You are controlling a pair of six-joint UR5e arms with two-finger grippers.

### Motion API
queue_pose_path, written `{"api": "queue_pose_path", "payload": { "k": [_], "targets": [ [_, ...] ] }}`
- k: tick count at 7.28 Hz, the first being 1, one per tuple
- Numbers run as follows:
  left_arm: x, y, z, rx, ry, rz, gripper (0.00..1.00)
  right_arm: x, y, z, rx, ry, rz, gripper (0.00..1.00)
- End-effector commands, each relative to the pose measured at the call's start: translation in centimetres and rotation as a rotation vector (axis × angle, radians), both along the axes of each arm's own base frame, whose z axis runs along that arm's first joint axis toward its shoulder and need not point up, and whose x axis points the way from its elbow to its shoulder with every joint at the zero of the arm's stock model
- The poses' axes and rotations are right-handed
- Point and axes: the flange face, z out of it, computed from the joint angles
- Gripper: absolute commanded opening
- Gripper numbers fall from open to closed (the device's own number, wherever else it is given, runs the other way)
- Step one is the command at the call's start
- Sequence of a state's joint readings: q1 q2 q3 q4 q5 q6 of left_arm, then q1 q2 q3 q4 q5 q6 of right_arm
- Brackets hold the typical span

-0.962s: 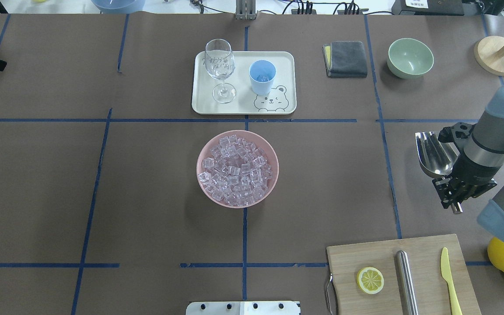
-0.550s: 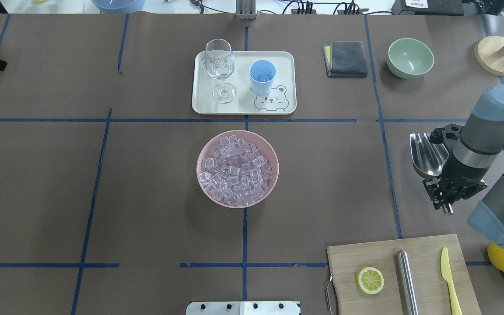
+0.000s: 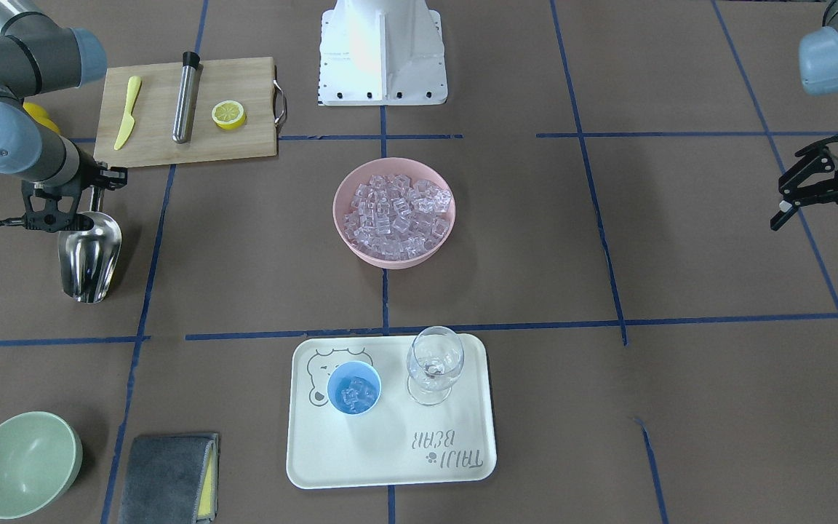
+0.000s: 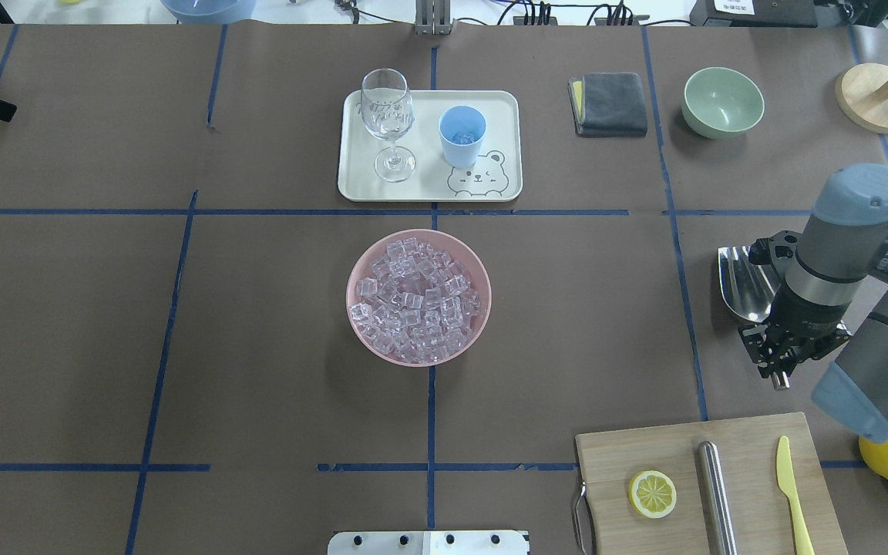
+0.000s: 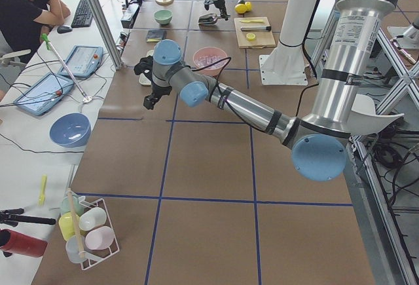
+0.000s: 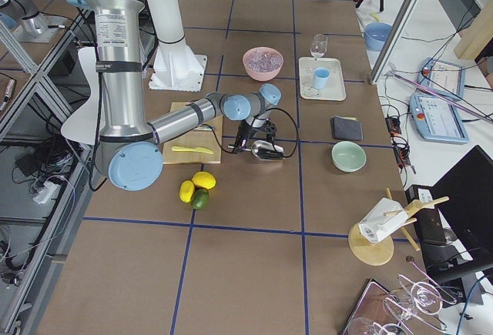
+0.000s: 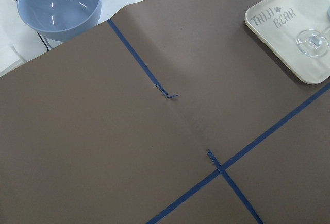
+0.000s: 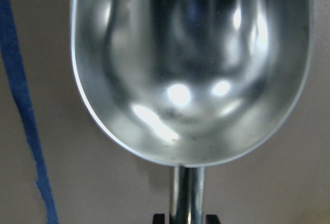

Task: Put ice in cup with scoop
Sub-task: 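Lower the metal scoop onto the table beside the green bowl with the right gripper, then open the right gripper and lift it away from the scoop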

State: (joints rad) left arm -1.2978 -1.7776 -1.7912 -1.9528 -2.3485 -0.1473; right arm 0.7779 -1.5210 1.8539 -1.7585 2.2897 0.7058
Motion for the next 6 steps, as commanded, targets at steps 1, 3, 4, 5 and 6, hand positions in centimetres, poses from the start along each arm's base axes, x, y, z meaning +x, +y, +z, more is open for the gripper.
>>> {"api": "queue_pose_path", "payload": {
  "k": [1,3,4,5,6],
  "targets": [
    [0.0,0.0,0.0,-0.001,0.0,0.0,1.0,0.2,0.1,-0.1,0.002,-0.001,0.001,1.0],
    [0.0,0.0,0.0,-0.001,0.0,0.0,1.0,1.2,-0.3,-3.2,0.054,-0.044,0.022,1.0],
    [0.0,0.0,0.3,-0.01,-0.003,0.0,1.0,5.1,-2.5,-5.0,0.088,-0.065,0.109,1.0],
    [-0.1,0.1,0.9,-0.022,-0.005,0.0,1.0,8.9,-4.5,-5.8,0.112,-0.082,0.179,1.0],
    [-0.2,0.0,1.9,-0.051,-0.016,-0.001,1.0,13.0,-6.6,-6.9,0.205,-0.12,0.187,1.0]
  ]
}}
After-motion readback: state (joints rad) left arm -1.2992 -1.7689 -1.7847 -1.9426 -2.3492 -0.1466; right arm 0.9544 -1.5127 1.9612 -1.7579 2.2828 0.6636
